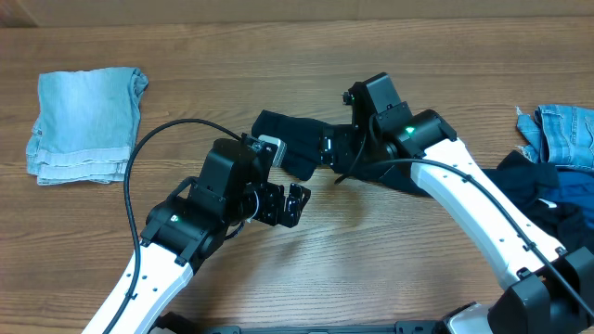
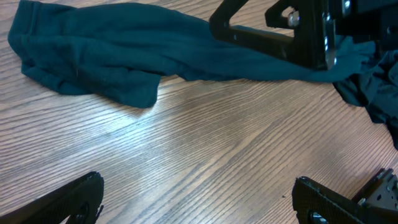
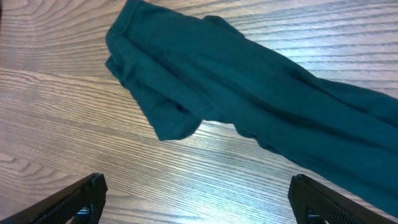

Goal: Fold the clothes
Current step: 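Reach the left gripper to the shirt's left end and grasp it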

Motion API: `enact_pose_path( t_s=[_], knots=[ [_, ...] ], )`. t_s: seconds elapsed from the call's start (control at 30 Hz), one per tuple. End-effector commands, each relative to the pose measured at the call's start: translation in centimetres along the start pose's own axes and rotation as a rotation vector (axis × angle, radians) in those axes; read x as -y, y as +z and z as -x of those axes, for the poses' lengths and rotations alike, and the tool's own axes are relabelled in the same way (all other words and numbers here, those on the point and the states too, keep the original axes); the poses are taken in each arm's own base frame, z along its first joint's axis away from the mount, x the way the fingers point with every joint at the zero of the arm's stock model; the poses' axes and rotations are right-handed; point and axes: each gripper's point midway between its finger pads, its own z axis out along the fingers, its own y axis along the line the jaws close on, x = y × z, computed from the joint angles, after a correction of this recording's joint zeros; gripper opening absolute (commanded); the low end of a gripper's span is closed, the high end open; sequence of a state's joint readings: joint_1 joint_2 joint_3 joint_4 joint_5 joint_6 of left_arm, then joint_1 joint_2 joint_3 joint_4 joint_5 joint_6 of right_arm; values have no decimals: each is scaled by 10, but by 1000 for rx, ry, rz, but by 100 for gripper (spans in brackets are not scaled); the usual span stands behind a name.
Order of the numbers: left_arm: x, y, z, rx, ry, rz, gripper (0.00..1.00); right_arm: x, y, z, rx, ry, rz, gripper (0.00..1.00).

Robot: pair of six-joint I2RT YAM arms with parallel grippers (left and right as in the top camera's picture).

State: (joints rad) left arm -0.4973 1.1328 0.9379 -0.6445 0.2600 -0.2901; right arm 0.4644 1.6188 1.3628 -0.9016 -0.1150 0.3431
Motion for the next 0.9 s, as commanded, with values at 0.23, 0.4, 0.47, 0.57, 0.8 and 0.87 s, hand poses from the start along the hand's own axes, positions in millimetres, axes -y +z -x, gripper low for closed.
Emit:
enact_pose_path(
  t_s=[0.23, 0.4, 0.47, 0.57, 0.8, 0.87],
  knots=[
    [5, -3, 11, 28, -22, -6, 100, 6, -77, 31, 214, 33, 44, 100],
    [6, -4, 14, 39, -19, -15, 100, 6, -77, 31, 215, 33, 44, 100],
    [6, -4, 14, 39, -19, -14, 100, 6, -77, 31, 215, 33, 44, 100],
    [6, -4, 14, 38, -20, -14, 100, 6, -77, 31, 215, 33, 44, 100],
    [6, -4, 13, 36, -71, -17, 100, 5, -77, 31, 218, 33, 45, 100],
    [6, -4, 13, 36, -106, -16, 100, 5, -77, 31, 219, 33, 45, 100]
  ],
)
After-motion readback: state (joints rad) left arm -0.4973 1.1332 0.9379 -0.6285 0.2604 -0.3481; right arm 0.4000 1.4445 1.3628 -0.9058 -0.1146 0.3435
